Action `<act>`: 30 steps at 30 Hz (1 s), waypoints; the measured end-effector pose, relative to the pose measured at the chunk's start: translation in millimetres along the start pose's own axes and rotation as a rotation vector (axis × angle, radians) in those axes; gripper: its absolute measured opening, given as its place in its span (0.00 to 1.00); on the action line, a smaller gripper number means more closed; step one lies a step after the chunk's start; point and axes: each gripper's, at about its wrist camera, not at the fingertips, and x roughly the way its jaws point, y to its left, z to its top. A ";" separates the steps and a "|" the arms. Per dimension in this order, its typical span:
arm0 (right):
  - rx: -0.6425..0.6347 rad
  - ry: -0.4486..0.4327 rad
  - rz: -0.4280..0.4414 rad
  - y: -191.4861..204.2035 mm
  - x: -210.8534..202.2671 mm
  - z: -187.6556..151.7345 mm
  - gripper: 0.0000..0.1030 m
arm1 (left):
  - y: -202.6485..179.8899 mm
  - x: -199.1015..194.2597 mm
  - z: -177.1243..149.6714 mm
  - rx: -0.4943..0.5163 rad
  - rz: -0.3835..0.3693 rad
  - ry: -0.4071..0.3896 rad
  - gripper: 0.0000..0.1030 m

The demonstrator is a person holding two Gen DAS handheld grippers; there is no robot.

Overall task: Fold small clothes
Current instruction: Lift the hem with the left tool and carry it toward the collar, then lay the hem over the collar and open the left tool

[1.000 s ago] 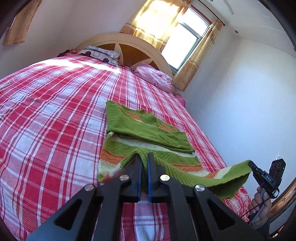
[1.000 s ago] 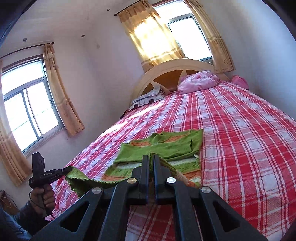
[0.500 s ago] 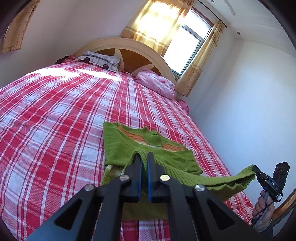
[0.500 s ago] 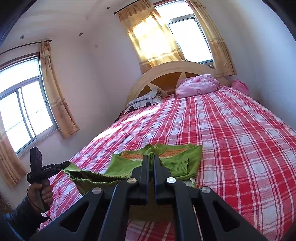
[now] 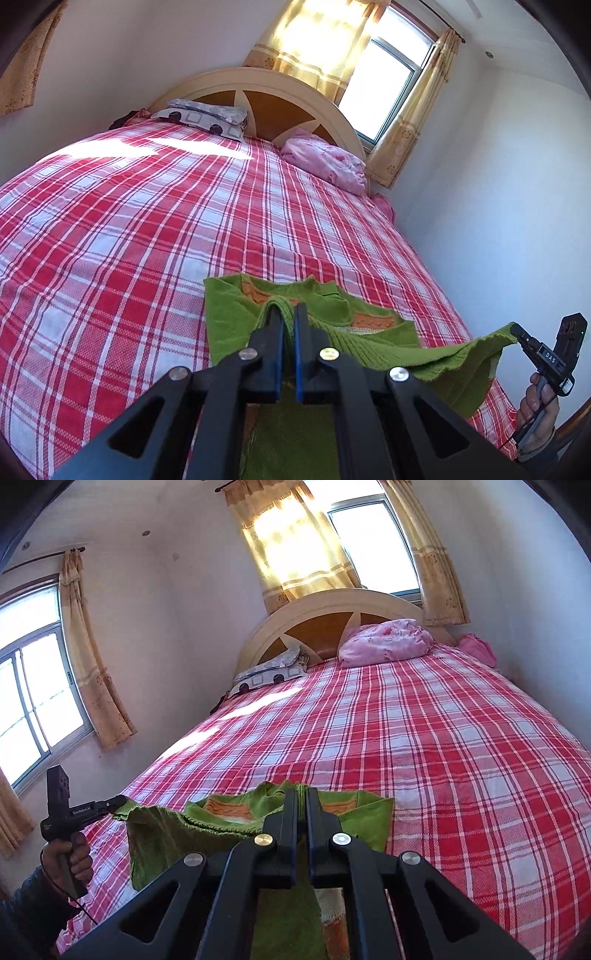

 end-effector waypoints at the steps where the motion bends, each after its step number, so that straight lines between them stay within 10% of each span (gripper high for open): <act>1: -0.002 0.005 -0.005 -2.2 7.0 3.3 0.03 | 0.8 4.9 3.7 -0.002 0.002 0.000 0.05; 27: 0.016 0.317 -0.202 -82.9 224.0 -19.5 0.04 | 34.3 158.8 4.0 0.000 0.189 0.154 0.10; 30: 0.014 0.315 -0.255 -89.2 224.5 -19.6 0.24 | 37.7 158.5 2.4 -0.025 0.192 0.164 0.13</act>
